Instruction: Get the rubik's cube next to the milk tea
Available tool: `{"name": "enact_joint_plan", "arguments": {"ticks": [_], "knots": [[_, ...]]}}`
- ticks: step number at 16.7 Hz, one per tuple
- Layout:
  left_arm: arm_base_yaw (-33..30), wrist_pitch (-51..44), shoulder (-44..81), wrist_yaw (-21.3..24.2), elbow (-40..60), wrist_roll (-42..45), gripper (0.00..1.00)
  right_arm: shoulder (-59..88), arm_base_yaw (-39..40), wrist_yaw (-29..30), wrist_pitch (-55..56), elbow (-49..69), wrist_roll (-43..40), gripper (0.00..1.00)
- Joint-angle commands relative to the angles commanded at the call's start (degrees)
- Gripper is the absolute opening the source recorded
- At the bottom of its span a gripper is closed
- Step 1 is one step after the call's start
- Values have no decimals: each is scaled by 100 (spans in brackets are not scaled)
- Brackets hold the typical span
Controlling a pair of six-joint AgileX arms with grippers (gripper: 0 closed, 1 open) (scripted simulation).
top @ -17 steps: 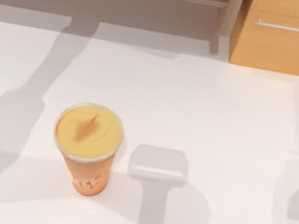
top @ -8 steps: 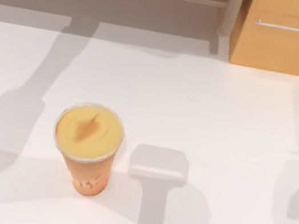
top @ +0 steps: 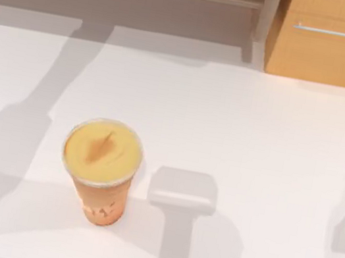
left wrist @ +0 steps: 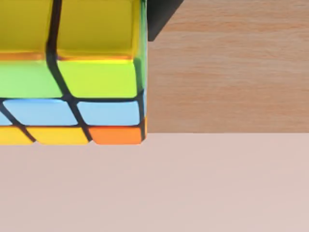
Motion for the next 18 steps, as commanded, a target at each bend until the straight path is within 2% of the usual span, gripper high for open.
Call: {"name": "enact_joint_plan", "arguments": {"ticks": [7,11,14,18], "knots": [[23,-40,-46,18,59,-40,0,0,0,0,0,0,0,100],[66,-330,-726,331,253,-568,0,0,0,0,0,0,0,100],[82,-1091,-1360,660,37,-1142,0,0,0,0,0,0,0,100],[187,-2851,-1835,952,-1056,-1687,0,0,0,0,0,0,0,100]]}}
